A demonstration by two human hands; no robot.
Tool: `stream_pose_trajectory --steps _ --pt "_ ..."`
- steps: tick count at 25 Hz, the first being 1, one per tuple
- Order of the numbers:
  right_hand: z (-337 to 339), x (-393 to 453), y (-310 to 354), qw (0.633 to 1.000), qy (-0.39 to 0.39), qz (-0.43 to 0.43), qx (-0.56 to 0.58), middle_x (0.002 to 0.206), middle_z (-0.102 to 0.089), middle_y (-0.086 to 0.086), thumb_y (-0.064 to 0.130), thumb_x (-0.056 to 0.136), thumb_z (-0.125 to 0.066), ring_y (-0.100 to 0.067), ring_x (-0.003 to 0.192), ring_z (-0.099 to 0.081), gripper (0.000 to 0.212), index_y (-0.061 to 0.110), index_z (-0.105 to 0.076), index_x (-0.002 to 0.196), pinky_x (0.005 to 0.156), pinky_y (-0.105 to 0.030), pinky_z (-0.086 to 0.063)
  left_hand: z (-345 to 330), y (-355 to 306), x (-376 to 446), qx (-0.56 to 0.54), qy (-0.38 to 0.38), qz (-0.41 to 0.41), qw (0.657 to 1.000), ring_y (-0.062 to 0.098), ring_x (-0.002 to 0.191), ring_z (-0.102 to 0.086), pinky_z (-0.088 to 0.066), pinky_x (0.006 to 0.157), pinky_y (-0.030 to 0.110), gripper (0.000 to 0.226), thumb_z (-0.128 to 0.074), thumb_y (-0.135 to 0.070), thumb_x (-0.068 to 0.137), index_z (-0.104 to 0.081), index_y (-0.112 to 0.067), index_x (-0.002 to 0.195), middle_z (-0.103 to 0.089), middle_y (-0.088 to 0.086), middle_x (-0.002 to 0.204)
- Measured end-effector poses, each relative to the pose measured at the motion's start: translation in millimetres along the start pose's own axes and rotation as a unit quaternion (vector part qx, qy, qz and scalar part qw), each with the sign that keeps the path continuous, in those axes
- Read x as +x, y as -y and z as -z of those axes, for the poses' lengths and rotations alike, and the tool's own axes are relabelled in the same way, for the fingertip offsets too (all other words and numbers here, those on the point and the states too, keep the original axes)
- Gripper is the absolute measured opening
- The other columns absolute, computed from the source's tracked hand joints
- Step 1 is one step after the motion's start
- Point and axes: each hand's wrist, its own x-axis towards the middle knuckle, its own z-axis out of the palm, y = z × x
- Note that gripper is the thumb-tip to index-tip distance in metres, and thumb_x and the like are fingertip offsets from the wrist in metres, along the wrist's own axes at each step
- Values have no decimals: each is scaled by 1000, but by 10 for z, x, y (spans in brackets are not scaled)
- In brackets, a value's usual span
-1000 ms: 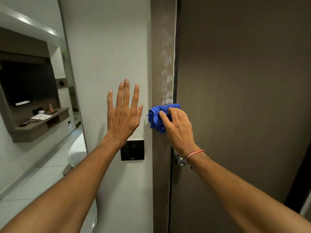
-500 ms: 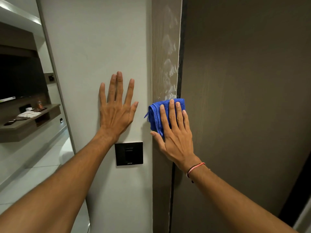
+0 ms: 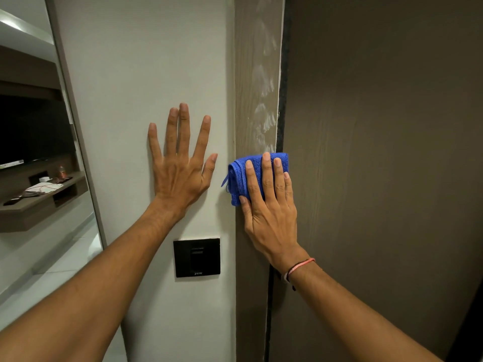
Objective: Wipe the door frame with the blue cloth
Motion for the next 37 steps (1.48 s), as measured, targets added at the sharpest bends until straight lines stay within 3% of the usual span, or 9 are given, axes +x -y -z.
stream_pose_trajectory --steps 4,13,22,25,32,37 --pt "144 542 4 1000 -24 -16 7 169 -10 -15 41 106 -34 -31 158 -4 63 19 -12 161 130 -48 -12 103 56 468 3 -6 -3 1000 37 161 -11 -13 126 66 70 -15 -56 107 -11 -21 167 -11 22 172" --pt "607 2168 -25 997 -69 -39 1 171 1 -13 44 106 -31 -30 158 3 66 20 -6 162 130 -48 -10 279 230 1502 7 -47 -7 999 33 162 -4 -12 128 62 72 -16 -54 104 -11 -19 167 -4 19 174" --pt "1106 3624 -92 997 -45 -49 25 169 15 -14 48 108 -26 -33 157 14 69 19 7 161 127 -49 7 269 313 1904 7 -75 -15 997 32 162 -4 -11 128 62 72 -14 -56 104 -10 -22 167 -3 19 174" --pt "1091 3585 -102 997 -54 -46 22 169 12 -15 48 107 -26 -33 157 12 69 18 4 162 129 -49 3 239 314 1887 11 -78 -16 997 32 162 -4 -11 128 61 72 -15 -56 104 -10 -22 167 -4 18 174" --pt "682 2330 0 996 -80 -47 -2 170 -1 -14 45 104 -31 -30 158 1 67 19 -9 162 130 -49 -11 229 308 1824 1 -92 -13 996 32 162 -6 -10 129 60 71 -21 -53 105 -12 -20 167 -6 19 174" --pt "881 3099 -121 997 -80 -18 -1 170 4 -14 48 105 -30 -31 158 6 68 20 -4 162 130 -48 -4 196 327 1830 -4 -113 -16 994 32 161 -9 -13 128 61 70 -23 -53 105 -16 -20 167 -9 19 173"
